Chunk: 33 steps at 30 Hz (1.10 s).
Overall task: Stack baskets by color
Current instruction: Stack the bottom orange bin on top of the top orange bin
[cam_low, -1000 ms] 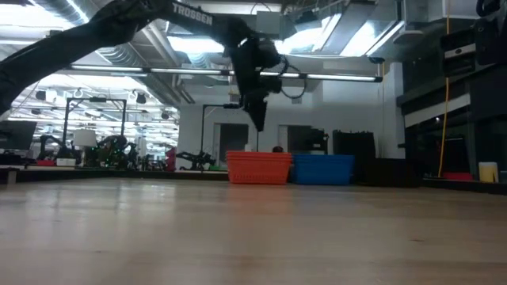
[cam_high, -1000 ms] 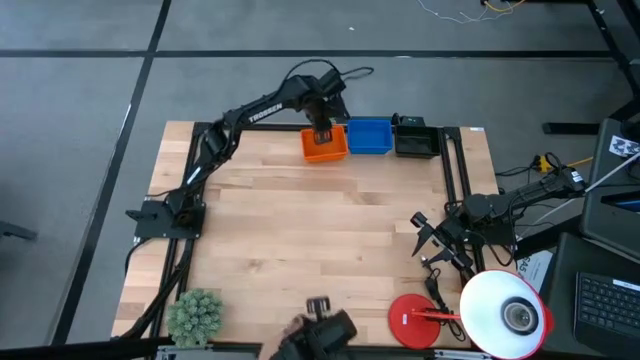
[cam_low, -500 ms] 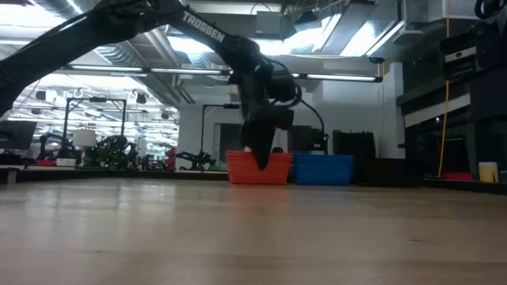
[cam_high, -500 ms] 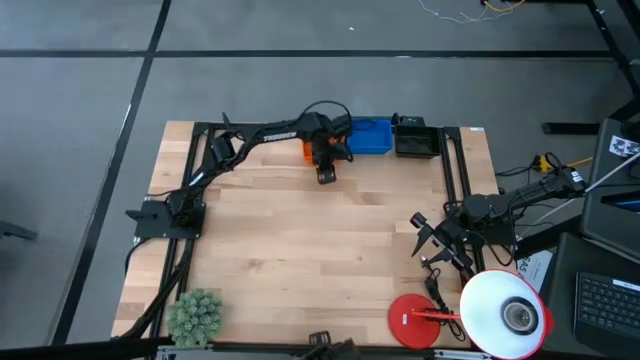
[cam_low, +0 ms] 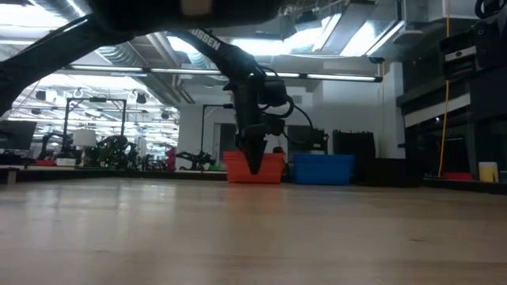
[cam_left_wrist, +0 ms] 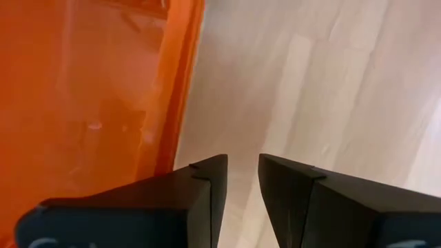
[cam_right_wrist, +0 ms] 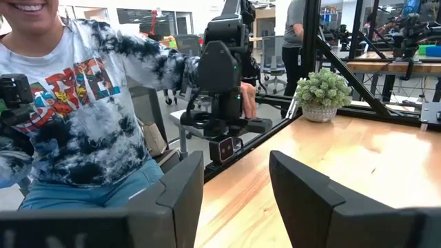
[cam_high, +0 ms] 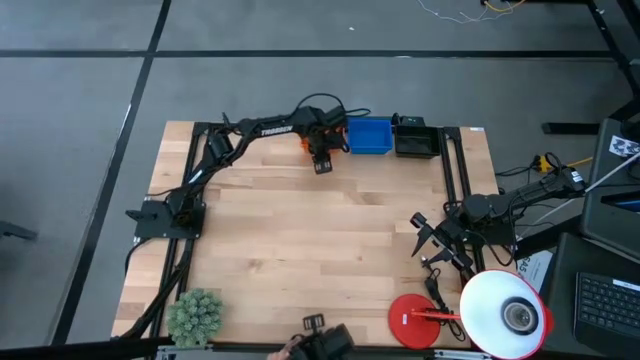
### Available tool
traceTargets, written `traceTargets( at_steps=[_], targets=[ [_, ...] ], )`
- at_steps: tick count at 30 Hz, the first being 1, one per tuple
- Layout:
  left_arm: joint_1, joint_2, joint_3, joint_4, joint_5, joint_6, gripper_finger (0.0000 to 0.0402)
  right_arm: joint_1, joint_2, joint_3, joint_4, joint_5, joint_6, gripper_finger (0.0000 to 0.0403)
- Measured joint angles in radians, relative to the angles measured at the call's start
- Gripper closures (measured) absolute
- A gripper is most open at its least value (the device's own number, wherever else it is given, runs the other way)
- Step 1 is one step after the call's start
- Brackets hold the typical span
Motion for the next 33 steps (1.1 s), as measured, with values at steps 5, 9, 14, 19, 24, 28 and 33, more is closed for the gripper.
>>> traceTargets(
  at_steps=[5,9,14,19,24,28,33],
  targets=[
    [0.006,-0.001,0.007,0.038,0.035,-0.004,0.0321,0.000,0.000,0.000,0.000,0.000,0.000,0.0235],
    [-0.004,-0.001,0.008,0.036,0.033,-0.010,0.0321,0.000,0.000,0.000,0.000,0.000,0.000,0.0235],
    [-0.026,-0.019,0.008,-0.009,0.032,-0.014,0.0321,0.000,0.000,0.000,0.000,0.000,0.003,0.0235],
    [-0.054,-0.078,0.009,-0.035,-0.018,-0.011,0.0321,0.000,0.000,0.000,0.000,0.000,0.003,0.0235],
    [-0.048,-0.123,0.010,0.008,-0.149,0.018,0.0321,0.000,0.000,0.000,0.001,0.000,0.003,0.0235],
    [-0.011,-0.131,0.010,0.134,-0.222,0.070,0.0321,0.000,0.000,0.000,0.006,0.000,0.002,0.0235],
    [0.070,-0.120,0.011,0.173,-0.214,0.111,0.0321,0.000,0.000,0.000,0.006,0.000,0.005,0.0235]
  ],
)
